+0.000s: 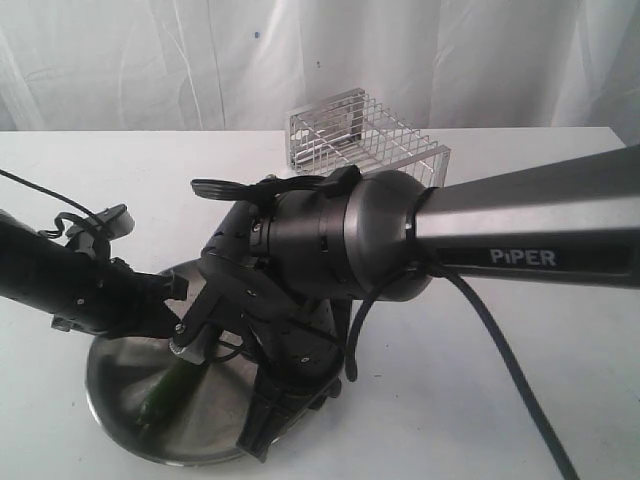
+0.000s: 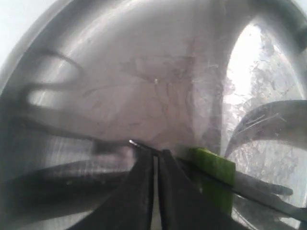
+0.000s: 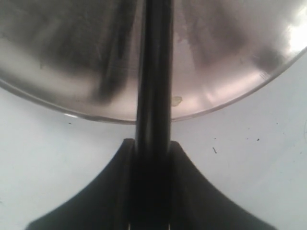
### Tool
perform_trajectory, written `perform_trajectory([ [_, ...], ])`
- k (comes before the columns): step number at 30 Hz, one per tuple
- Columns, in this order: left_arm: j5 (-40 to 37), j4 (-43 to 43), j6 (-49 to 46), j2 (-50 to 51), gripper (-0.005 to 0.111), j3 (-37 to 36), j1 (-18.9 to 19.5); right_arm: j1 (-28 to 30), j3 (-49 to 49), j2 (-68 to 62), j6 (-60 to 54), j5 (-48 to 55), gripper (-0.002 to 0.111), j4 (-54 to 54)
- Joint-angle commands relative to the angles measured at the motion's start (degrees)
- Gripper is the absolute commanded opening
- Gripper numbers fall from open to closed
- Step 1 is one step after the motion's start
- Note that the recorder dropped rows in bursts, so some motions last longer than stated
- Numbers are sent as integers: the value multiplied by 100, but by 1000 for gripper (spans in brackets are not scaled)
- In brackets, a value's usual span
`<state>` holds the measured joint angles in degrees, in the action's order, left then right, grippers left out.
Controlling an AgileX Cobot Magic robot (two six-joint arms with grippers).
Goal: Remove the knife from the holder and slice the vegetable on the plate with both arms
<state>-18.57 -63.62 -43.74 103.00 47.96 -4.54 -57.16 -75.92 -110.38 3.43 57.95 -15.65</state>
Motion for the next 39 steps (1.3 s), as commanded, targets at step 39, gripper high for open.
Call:
perform_trajectory([
  [39, -414, -57, -23, -66, 10, 281, -16, 4, 5, -417, 109, -87, 0, 316],
])
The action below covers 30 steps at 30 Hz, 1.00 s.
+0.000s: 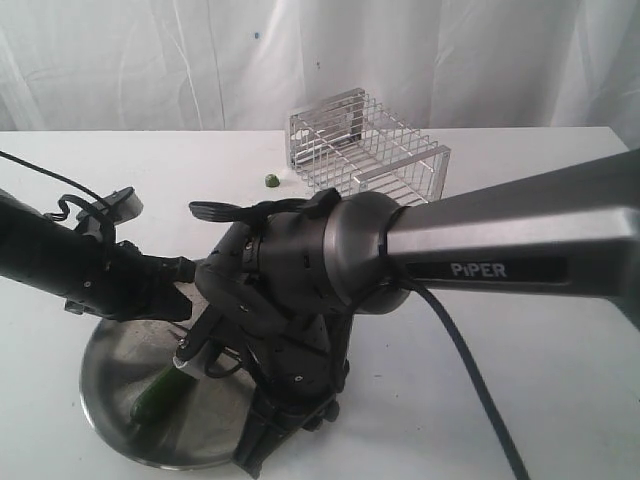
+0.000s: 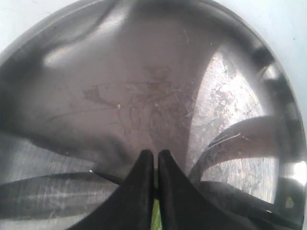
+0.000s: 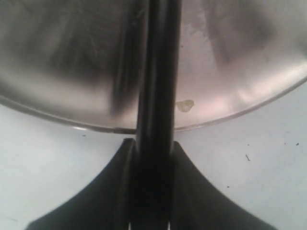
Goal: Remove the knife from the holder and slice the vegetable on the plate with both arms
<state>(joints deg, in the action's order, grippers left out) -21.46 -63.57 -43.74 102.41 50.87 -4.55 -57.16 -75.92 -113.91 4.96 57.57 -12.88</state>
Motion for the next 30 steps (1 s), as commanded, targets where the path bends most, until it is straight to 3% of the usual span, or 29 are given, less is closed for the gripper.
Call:
perform_trajectory([
  [1, -125, -62, -23, -7, 10, -10, -15, 4, 5, -61, -64, -49, 0, 39],
  [20, -147, -12, -148, 498, 10, -21, -15, 4, 5, -61, -174, -72, 0, 4],
  [30, -234, 27, -148, -297, 10, 318, -15, 18, 5, -61, -172, -45, 0, -6],
])
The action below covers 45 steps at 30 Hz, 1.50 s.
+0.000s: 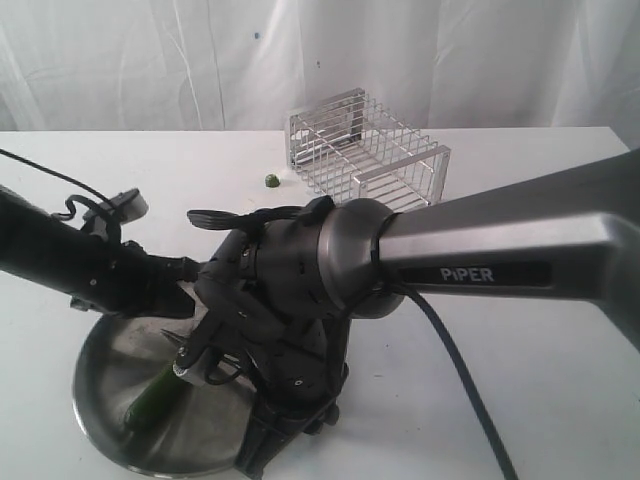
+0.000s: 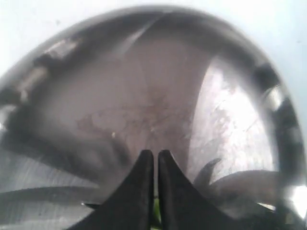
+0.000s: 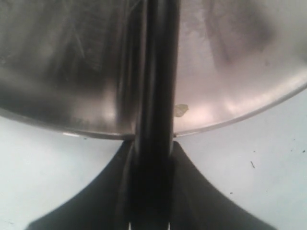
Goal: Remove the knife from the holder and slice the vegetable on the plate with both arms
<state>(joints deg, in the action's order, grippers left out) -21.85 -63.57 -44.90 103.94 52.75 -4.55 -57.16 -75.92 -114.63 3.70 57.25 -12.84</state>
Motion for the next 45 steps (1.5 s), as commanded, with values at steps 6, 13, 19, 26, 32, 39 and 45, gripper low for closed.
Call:
perform_trajectory([
  [6, -438, 767, 352, -1011, 10, 82, -15, 18, 5, 11, -78, 141, 0, -43],
  [13, -521, 1936, 1229, -1217, 10, -488, -15, 18, 5, 11, -106, 190, 0, -43],
  [19, -497, 1936, 1157, -1242, 18, -809, -15, 18, -2, 11, -202, 190, 0, -49],
  [26, -732, 1899, 1103, -1254, 35, -807, -15, 18, -2, 11, -202, 190, 0, -49],
  [32, -823, 1707, 989, -1254, 35, -807, -146, 18, -2, 11, -202, 190, 0, -49],
  [39, -408, 1773, 897, -859, 35, -807, -421, 18, -2, 11, -202, 229, 0, -49],
  [45, -329, 1795, 897, -621, 35, -807, -421, 18, -2, 21, -202, 254, 0, -59],
])
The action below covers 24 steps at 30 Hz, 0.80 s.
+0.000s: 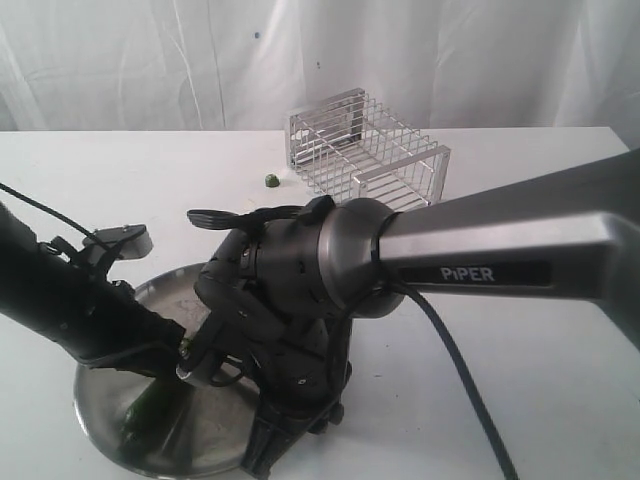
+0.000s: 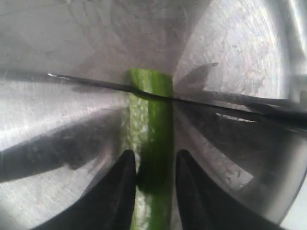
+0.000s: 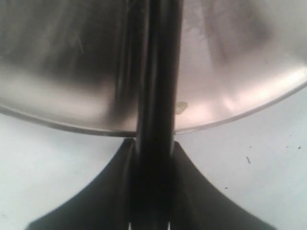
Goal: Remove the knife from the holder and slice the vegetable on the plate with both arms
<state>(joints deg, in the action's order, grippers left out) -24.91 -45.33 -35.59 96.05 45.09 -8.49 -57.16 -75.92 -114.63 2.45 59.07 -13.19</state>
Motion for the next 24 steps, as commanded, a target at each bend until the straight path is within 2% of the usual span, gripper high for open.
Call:
perform_trajectory([
  [1, -24, -30, -34, 222, 35, -41, -27, 18, -2, 21, -77, 83, 0, -23],
  [10, 136, -30, -34, 345, 35, -41, -27, 18, -2, 21, -123, 901, 0, -35],
  [14, 111, -40, -34, 345, 35, -41, -27, 18, -18, 21, -245, 845, 0, -44],
  [20, 111, -54, -34, 345, 35, -41, -27, 18, -758, -380, -614, 1089, 0, -44],
  [24, 74, -54, -34, 345, 35, -41, -27, 18, -910, -657, -730, 1089, 0, -56],
])
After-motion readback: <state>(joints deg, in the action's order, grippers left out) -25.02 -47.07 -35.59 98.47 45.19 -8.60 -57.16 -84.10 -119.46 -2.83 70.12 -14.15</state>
